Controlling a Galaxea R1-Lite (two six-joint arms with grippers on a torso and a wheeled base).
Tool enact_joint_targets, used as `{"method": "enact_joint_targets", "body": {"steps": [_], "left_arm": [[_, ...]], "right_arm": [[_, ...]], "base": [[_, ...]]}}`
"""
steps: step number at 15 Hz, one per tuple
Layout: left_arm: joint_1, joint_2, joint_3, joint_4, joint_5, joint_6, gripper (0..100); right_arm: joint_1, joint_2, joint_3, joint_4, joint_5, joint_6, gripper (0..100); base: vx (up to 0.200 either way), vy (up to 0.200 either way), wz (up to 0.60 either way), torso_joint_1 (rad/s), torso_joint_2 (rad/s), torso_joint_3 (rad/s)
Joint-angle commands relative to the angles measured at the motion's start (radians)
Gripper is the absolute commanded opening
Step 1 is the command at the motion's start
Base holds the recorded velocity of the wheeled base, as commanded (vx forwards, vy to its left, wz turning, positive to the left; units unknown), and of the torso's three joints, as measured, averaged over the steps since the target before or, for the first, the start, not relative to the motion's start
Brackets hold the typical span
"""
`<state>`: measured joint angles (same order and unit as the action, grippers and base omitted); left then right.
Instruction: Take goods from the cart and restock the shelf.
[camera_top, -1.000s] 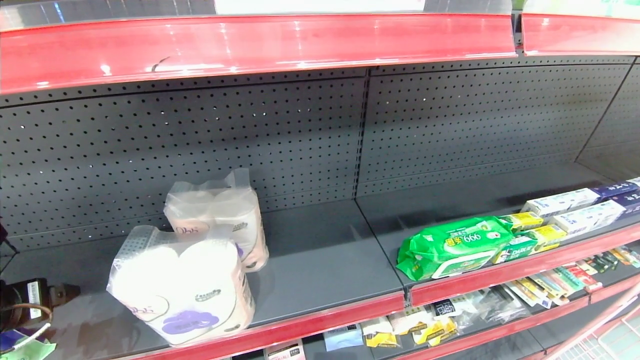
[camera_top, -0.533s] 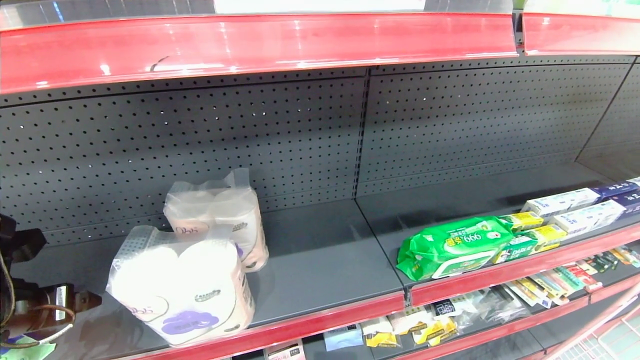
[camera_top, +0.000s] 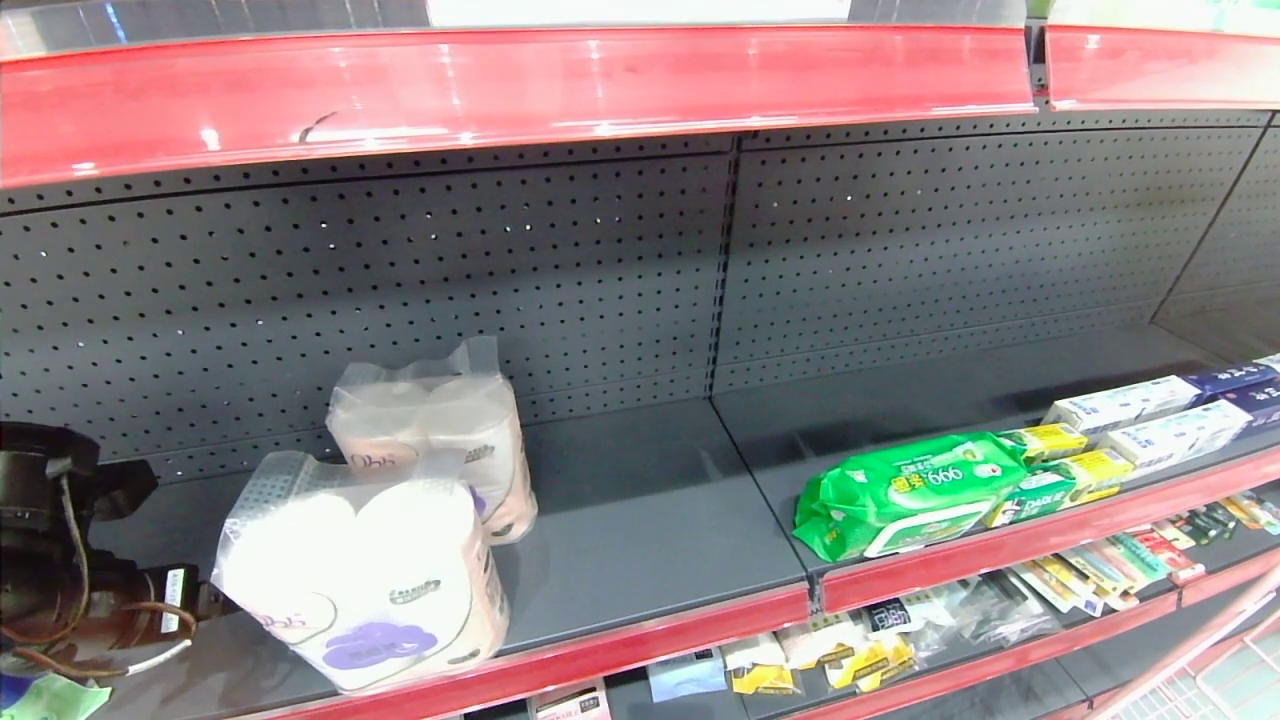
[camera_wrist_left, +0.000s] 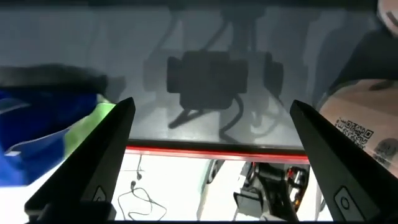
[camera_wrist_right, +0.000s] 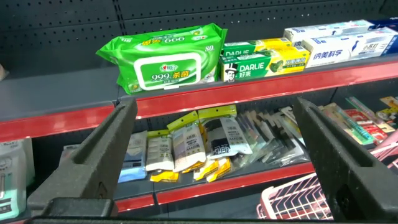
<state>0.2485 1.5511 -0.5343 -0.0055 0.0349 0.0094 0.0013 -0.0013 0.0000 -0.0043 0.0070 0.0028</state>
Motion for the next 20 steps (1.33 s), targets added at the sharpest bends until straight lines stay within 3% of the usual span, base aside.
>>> {"method": "enact_joint_targets", "body": {"steps": [1,3,20], "left_arm": [[-0.008,0.035,0.003,0.002,-0.016,0.0,100],[-0.008,0.067,0.003,0.001,-0.063,-0.002,100],[-0.038,0.219,0.0,-0.073,-0.098,-0.002,100]], "right_arm": [[0.0,0.001,0.0,0.0,0.001,0.0,100],[0.0,0.001,0.0,0.0,0.001,0.0,100],[0.0,0.001,0.0,0.0,0.001,0.0,100]], "base": [[0.0,0.0,0.0,0.0,0.0,0.0],[0.0,0.0,0.0,0.0,0.0,0.0],[0.0,0.0,0.0,0.0,0.0,0.0]]}}
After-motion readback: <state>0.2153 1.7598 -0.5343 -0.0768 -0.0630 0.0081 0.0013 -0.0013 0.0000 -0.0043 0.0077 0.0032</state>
